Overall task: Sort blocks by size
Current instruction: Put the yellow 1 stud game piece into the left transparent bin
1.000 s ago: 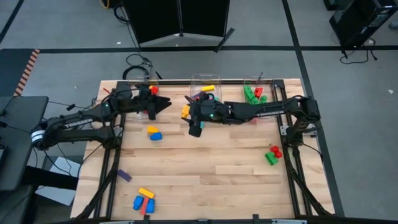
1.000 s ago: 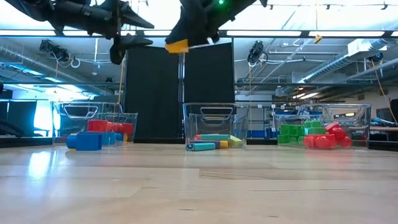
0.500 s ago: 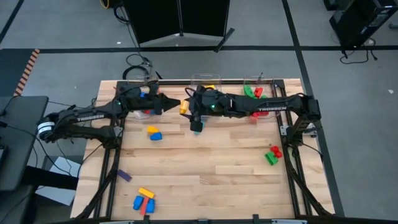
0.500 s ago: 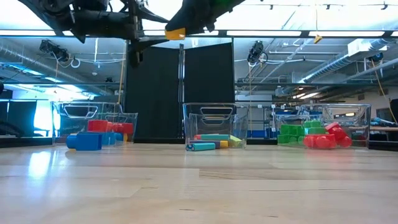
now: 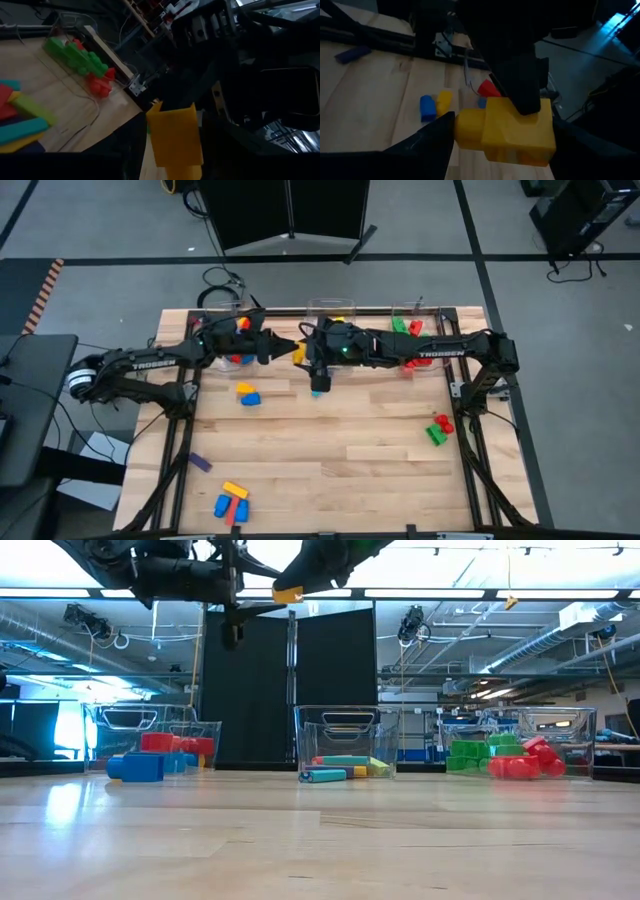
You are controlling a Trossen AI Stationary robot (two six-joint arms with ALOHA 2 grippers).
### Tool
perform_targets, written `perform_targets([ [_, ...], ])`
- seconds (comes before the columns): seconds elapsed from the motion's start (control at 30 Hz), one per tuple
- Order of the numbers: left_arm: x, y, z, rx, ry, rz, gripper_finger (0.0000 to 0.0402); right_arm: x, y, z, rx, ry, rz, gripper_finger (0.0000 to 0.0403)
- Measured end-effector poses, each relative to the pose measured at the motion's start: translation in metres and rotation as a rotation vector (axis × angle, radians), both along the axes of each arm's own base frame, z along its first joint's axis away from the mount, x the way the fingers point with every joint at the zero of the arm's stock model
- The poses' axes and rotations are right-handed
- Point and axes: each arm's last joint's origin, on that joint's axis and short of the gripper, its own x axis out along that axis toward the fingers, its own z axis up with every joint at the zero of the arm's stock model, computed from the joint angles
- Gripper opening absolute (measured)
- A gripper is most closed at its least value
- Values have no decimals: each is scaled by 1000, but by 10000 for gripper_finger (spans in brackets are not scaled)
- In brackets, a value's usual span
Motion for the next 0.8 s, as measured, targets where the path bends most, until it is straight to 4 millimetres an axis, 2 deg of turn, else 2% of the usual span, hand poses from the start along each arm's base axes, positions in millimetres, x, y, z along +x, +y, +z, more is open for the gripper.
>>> perform_targets([
  [0.37, 9, 0, -6, -60, 23, -89, 195, 0, 0, 0, -21, 4, 21, 274],
  [0.57, 9, 0, -5, -62, 19, -92, 142, 0, 0, 0, -29, 9, 19, 274],
  [0.8, 9, 0, -5, -55, 17, -90, 141, 0, 0, 0, -23, 9, 17, 276],
])
